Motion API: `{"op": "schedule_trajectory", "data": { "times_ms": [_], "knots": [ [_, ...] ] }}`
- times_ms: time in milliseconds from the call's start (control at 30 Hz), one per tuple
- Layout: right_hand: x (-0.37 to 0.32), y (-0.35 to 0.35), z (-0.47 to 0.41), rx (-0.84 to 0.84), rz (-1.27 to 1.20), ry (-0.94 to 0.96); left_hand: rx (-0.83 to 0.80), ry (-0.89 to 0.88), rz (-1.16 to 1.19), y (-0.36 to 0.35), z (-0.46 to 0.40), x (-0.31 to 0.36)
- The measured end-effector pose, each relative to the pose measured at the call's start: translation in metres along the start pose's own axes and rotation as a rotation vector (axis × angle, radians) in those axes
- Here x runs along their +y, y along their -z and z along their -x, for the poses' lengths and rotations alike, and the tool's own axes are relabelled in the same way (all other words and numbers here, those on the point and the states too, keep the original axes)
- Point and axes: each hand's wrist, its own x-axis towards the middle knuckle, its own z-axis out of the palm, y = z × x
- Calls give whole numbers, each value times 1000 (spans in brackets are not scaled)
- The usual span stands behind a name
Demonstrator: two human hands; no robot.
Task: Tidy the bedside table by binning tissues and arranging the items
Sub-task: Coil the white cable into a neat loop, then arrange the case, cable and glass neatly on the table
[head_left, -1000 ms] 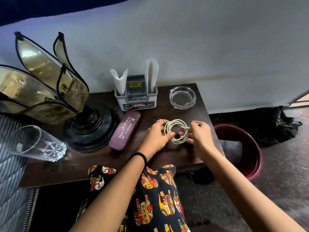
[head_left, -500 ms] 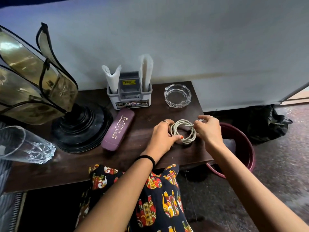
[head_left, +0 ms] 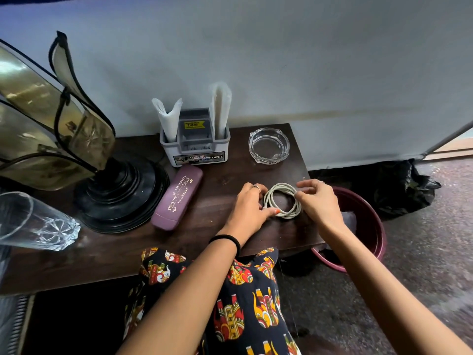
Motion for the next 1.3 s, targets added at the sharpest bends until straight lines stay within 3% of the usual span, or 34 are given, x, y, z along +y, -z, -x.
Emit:
{"op": "schedule_trajectory", "data": {
  "times_ms": [400, 533, 633, 767, 900, 1067, 1300],
  "knots": [
    [-13, 4, 12, 28, 10, 77, 23, 3, -120, 23, 21, 2],
    [-28, 2, 26, 36, 25, 162, 213, -92, -313, 41, 38, 7],
    [-42, -7, 37, -15, 53, 238, 400, -57, -381, 60, 52, 11],
    [-65, -31, 45, -50, 158, 356, 578, 189, -162, 82, 71, 12],
    [-90, -62, 45, -202, 159, 422, 668, 498, 98, 99, 88, 9],
    [-105, -99, 38, -378, 180, 352, 657, 729, 326, 107, 96, -5],
    [-111, -129, 32, -401, 188, 319, 601, 897, 868, 105, 87, -23]
  ]
}}
